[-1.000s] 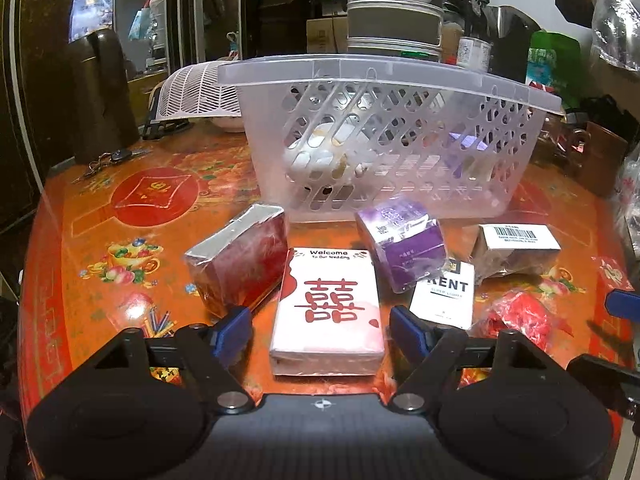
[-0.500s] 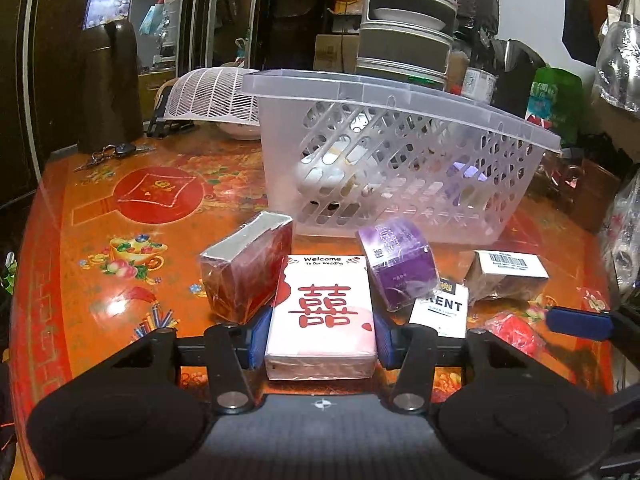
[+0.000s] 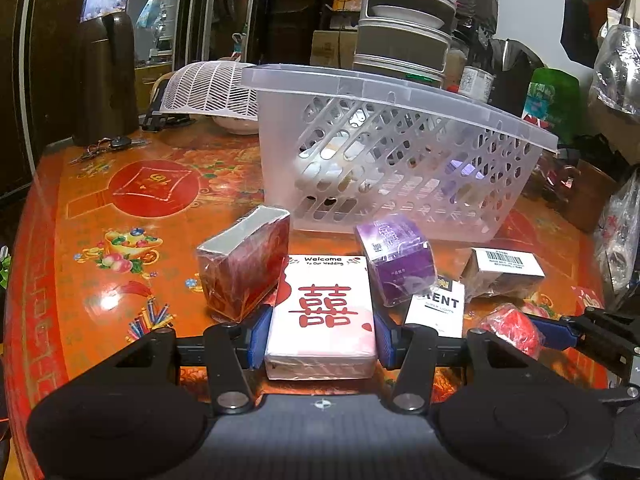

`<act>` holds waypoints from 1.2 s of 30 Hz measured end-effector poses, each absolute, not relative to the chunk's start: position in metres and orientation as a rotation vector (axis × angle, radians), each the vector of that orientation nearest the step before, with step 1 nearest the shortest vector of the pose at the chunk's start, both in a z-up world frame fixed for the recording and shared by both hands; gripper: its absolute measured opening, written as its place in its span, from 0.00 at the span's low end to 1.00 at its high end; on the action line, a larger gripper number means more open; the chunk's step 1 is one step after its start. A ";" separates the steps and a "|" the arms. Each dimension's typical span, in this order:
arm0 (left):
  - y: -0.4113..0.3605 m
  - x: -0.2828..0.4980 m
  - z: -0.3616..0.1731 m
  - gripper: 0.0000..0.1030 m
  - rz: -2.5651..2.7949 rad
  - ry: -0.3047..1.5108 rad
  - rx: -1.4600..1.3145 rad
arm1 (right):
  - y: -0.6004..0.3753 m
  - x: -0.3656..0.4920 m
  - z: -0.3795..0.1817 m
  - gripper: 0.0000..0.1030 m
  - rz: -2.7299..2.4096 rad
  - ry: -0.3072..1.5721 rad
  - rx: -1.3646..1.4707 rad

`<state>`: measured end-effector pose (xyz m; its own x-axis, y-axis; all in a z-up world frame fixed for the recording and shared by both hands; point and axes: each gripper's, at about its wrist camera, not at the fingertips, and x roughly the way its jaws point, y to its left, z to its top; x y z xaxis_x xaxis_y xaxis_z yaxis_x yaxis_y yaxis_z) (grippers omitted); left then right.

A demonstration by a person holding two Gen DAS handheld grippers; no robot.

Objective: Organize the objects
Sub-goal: 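Grasp the red mesh bag with the right tool while the left tool holds the box, then carry wedding box and red bag over the basket and open both tools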

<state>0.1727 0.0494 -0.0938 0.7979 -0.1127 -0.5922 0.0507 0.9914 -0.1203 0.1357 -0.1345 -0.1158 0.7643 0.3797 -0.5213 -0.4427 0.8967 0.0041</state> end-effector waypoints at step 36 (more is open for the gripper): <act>0.031 0.114 -0.018 0.53 -0.118 0.395 -0.012 | -0.222 0.117 -0.042 0.44 0.485 0.319 0.044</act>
<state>0.1142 0.0308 -0.0182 0.9162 -0.1166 -0.3834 0.1121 0.9931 -0.0341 0.1173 -0.2215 -0.0419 0.8363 0.4649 -0.2906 -0.4512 0.8847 0.1169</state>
